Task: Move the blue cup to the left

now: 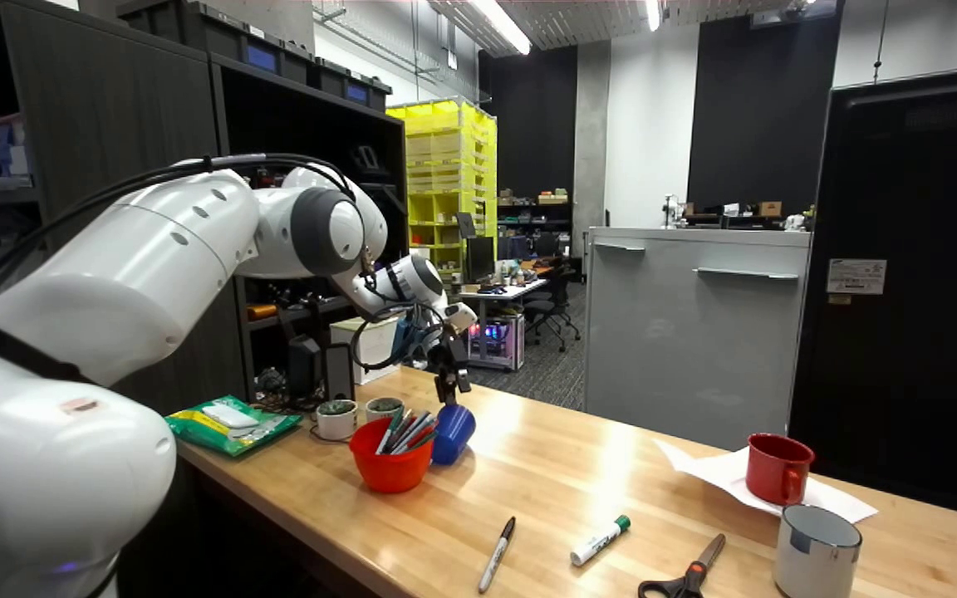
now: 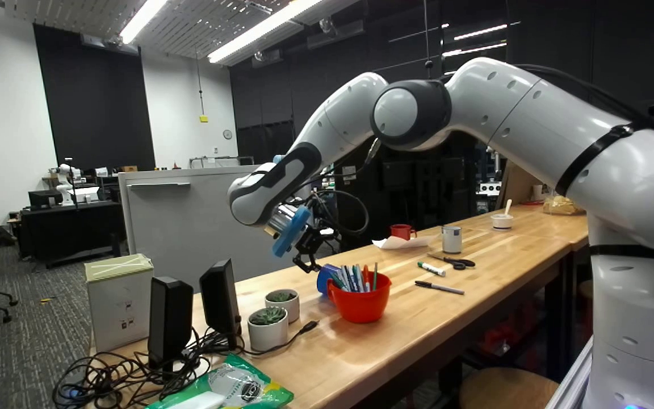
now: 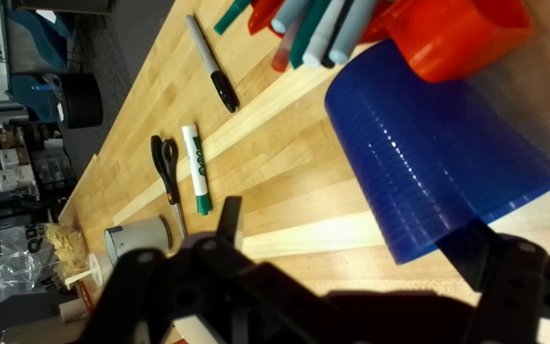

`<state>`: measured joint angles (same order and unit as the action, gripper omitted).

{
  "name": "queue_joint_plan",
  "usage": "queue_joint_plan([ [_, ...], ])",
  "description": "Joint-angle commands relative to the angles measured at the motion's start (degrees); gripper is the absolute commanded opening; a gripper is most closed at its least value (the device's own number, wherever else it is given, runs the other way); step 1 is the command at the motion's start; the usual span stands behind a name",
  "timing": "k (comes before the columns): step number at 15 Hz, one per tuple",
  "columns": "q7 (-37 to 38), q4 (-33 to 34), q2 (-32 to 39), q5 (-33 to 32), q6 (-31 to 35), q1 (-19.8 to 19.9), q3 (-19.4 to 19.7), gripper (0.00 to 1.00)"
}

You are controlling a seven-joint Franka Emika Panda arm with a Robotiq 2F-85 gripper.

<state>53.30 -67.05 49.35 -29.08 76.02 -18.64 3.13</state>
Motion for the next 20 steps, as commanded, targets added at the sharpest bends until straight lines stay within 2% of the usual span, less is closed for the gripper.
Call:
queue_joint_plan([
  [1,0.8,-1.7,-1.1,2.5,-1.7,-0.5,0.1,1.00],
  [2,0.9,-2.0,-1.1,2.9,-1.9,-0.5,0.1,1.00],
  [3,1.1,-2.3,-1.2,3.2,-1.8,-0.5,0.0,0.93],
  [4,1.1,-2.5,-1.2,3.3,-1.8,-0.6,0.0,0.74],
  [5,1.1,-2.7,-1.3,3.5,-1.7,-0.7,0.0,0.69],
  [9,1.0,-3.0,-1.3,3.2,-1.5,-1.3,-0.1,0.36],
  [14,0.5,-2.5,-1.2,2.8,-1.3,-1.8,-0.1,0.00],
  [16,0.3,-2.3,-1.3,2.5,-1.5,-1.9,0.0,0.00],
  [17,0.2,-2.2,-1.4,2.4,-1.1,-2.0,-0.1,0.03],
  [20,0.2,-1.9,-1.9,1.3,-0.4,-2.4,0.1,0.01],
])
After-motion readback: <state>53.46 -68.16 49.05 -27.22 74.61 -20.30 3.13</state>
